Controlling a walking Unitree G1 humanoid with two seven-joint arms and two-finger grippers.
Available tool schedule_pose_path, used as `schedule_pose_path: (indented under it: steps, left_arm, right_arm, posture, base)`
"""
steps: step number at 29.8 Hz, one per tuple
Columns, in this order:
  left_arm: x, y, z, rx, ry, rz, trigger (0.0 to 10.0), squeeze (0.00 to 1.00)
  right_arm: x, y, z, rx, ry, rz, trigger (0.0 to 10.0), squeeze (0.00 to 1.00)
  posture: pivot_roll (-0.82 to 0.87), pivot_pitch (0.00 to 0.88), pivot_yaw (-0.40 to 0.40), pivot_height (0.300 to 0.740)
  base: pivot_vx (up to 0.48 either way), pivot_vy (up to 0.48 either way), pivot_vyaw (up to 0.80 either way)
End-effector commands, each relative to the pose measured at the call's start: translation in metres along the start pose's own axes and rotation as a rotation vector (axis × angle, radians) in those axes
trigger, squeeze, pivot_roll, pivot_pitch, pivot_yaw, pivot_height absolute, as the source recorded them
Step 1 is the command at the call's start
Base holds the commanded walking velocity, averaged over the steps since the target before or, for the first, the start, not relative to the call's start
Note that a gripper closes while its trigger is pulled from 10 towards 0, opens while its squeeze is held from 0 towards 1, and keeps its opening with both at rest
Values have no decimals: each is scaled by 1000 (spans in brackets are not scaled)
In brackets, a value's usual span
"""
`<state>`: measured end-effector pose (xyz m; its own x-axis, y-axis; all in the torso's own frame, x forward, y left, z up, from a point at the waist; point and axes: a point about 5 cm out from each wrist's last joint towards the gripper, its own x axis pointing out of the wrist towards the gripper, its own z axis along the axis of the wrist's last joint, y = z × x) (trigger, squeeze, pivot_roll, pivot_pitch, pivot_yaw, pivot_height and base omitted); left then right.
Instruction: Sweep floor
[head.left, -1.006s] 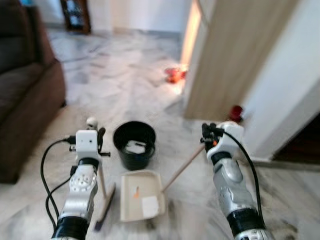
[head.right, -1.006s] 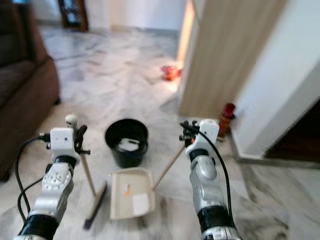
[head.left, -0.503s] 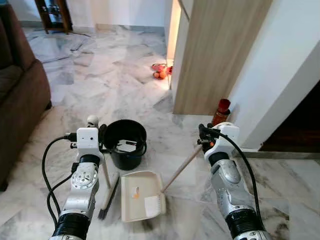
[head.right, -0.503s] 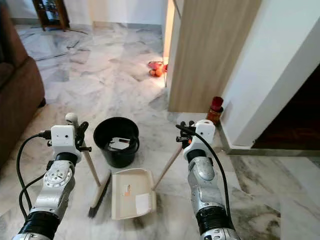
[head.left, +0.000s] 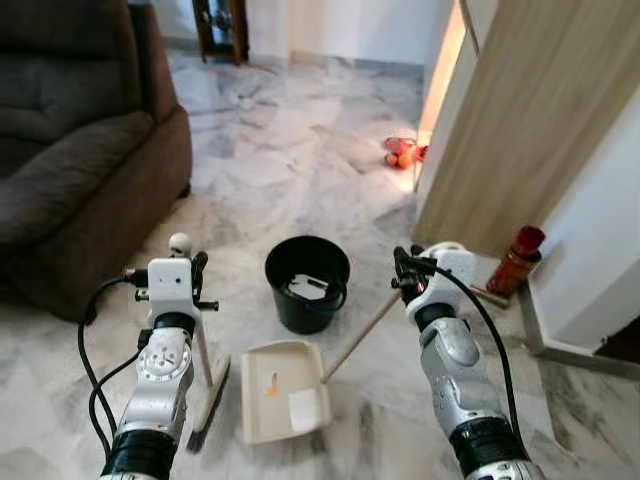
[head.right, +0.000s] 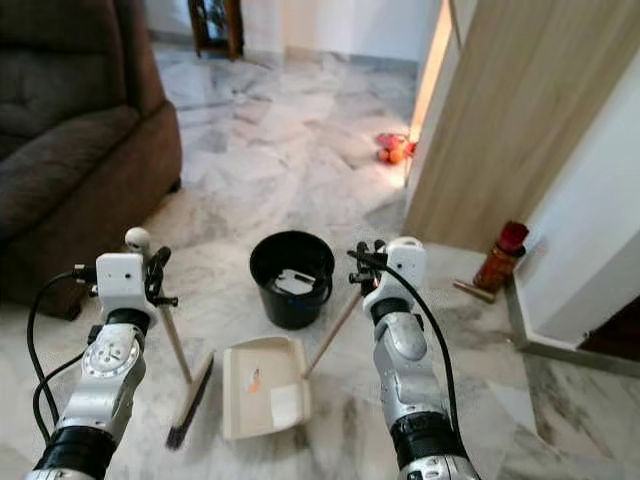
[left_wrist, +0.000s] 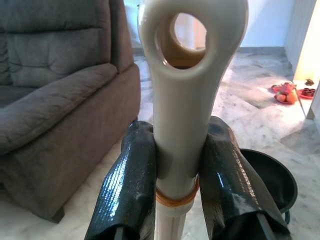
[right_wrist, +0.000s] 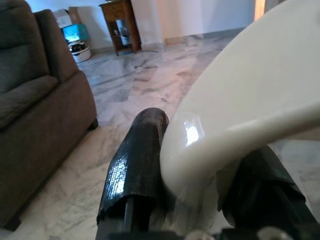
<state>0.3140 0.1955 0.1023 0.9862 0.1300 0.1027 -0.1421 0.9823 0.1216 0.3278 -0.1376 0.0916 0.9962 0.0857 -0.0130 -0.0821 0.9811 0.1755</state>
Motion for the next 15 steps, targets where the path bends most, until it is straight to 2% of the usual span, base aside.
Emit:
schedule_pose_path:
  steps: [1, 5, 11, 13, 15]
  left_arm:
    - [3, -3, 8, -1, -38, -6, 10000, 0]
    - [3, -3, 8, -1, -37, -7, 10000, 0]
    - [4, -3, 8, -5, -34, -6, 10000, 0]
    - [3, -4, 7, -3, -33, -7, 10000, 0]
    - [3, -4, 7, -2, -33, -9, 10000, 0]
  right_arm:
    - [3, -5, 16, 4, -72, -23, 10000, 0]
    - [3, -9, 25, -15, -121, -40, 10000, 0]
    - [2, -7, 37, -21, -163, -11, 10000, 0]
    - [1, -8, 47, -88, -200, 1, 10000, 0]
    - [1, -9, 51, -110, -211, 4, 10000, 0]
  posture:
    - [36, 33, -40, 740]
    - [36, 32, -41, 740]
    - [32, 30, -42, 740]
    - [35, 26, -43, 740]
    - [35, 26, -43, 740]
  base:
    - [0, 0, 0]
    - [0, 0, 0]
    - [0, 0, 0]
    - [0, 0, 0]
    - [0, 0, 0]
